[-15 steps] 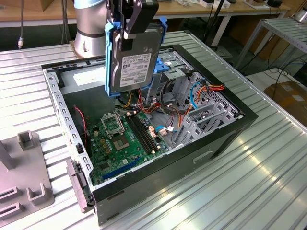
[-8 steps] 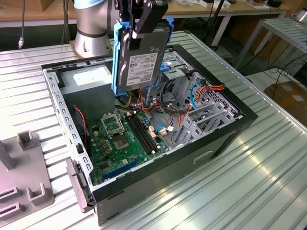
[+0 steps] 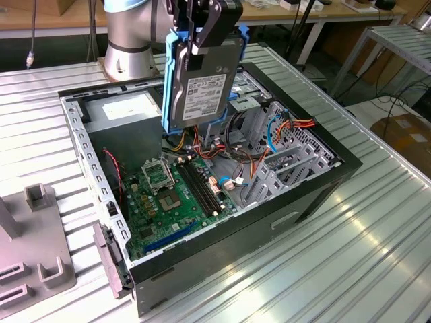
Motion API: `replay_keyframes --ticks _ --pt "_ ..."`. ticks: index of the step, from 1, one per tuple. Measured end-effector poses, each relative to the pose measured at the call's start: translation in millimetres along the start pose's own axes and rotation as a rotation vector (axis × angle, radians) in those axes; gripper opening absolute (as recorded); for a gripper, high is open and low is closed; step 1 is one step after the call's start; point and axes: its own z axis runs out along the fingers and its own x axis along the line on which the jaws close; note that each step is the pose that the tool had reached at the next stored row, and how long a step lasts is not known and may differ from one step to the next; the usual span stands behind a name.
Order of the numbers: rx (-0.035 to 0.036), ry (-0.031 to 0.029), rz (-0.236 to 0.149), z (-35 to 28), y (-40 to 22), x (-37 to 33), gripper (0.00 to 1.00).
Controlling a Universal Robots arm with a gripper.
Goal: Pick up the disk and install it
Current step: 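Insert the disk into the insertion slot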
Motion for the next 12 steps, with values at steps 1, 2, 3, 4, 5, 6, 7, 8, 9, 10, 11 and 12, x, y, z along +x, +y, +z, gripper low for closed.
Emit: replay_keyframes --ticks 1,2,3,4,5,6,7,8,9,10,11,12 --pt "0.0000 -0.0001 0.000 0.0 -0.1 0.9 0.37" --pt "0.0000 0.0000 0.000 0.0 -0.4 2.5 0.37" --pt "0.0000 -0.0001 0.000 0.1 -0.6 3.9 0.37" --pt "-0.0001 0.0002 0.000 0.0 -0.7 7.0 0.37" --pt "0.0000 0.0001 0.000 0.2 -0.8 11.0 0.37" --pt "0.0001 0.0000 0.000 0.4 -0.9 13.6 0.37" --pt "0.0000 0.0000 0.000 0.4 -1.0 16.0 0.37" --pt "0.0000 0.0002 0.000 0.4 -1.1 19.7 0.37" --pt "0.0000 0.0002 0.000 0.5 -1.1 22.5 0.37" --pt "0.0000 0.0003 0.000 0.6 -1.3 25.7 0.37" --pt "0.0000 0.0004 0.000 0.7 -1.4 28.0 0.37" --pt "0.0000 0.0005 0.000 0.8 -1.4 30.9 0.37"
